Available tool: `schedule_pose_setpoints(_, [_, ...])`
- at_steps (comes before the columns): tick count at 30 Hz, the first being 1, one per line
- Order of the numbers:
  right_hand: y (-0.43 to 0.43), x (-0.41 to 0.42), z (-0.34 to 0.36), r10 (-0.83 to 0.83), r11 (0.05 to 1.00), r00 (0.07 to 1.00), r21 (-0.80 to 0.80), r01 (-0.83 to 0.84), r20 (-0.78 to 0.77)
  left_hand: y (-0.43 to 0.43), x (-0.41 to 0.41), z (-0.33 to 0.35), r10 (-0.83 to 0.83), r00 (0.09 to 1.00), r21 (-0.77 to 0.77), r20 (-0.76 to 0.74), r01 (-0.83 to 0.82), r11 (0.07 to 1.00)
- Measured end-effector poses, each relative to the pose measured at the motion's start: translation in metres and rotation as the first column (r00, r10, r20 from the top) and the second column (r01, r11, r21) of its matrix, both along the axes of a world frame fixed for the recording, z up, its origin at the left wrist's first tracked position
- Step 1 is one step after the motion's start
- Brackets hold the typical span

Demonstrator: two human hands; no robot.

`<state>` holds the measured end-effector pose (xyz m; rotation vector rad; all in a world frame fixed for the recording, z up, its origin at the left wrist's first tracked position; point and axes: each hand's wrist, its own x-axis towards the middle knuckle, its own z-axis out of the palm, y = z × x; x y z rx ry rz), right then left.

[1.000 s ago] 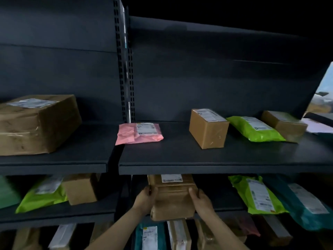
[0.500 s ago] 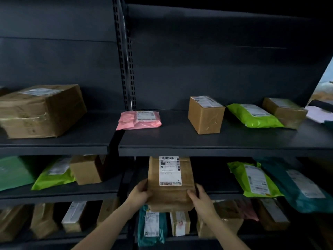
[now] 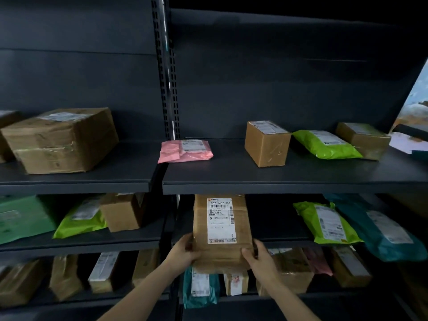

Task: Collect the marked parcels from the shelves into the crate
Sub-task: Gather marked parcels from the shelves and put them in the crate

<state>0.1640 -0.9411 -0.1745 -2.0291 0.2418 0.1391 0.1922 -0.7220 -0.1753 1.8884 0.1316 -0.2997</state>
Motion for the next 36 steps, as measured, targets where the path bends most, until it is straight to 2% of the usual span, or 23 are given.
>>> schedule_pose_setpoints(6, [-0.003,0.023,0.009,-0.023,0.998,0.999,0.061,0.022,0.023,-0.004,0.025,0.009,0.123,0.990,-0.072,0.070,-0.118,0.990])
schedule_pose_setpoints(14, [-0.006,0.066,0.015,-0.018,1.000,0.999,-0.001,0.018,0.030,-0.018,0.058,0.006,0.245,0.960,-0.159,0.134,-0.223,0.962])
schedule_pose_setpoints(20, [-0.007,0.086,0.013,0.000,1.000,1.000,-0.025,0.001,0.026,-0.021,0.068,0.004,0.232,0.965,-0.147,0.123,-0.214,0.966])
schedule_pose_setpoints(24, [-0.007,0.079,0.000,-0.069,0.997,0.998,-0.028,0.069,-0.009,-0.015,0.061,0.003,0.228,0.970,-0.142,0.083,-0.215,0.966])
schedule_pose_setpoints(26, [-0.005,0.071,-0.011,-0.082,0.989,0.992,-0.132,0.069,-0.092,-0.005,0.053,0.001,0.236,0.970,-0.110,0.055,-0.229,0.967])
schedule_pose_setpoints(29, [0.006,0.062,-0.025,-0.039,0.954,0.979,-0.299,-0.024,-0.201,0.018,0.042,-0.002,0.262,0.964,-0.050,0.043,-0.259,0.964])
schedule_pose_setpoints(33, [0.039,0.059,-0.025,0.094,0.941,0.968,-0.296,-0.163,-0.233,0.051,0.026,-0.002,0.298,0.953,-0.009,0.049,-0.298,0.955])
schedule_pose_setpoints(36, [0.071,0.059,-0.014,0.197,0.938,0.963,-0.251,-0.239,-0.183,0.078,0.014,0.002,0.360,0.931,0.018,0.062,-0.362,0.932])
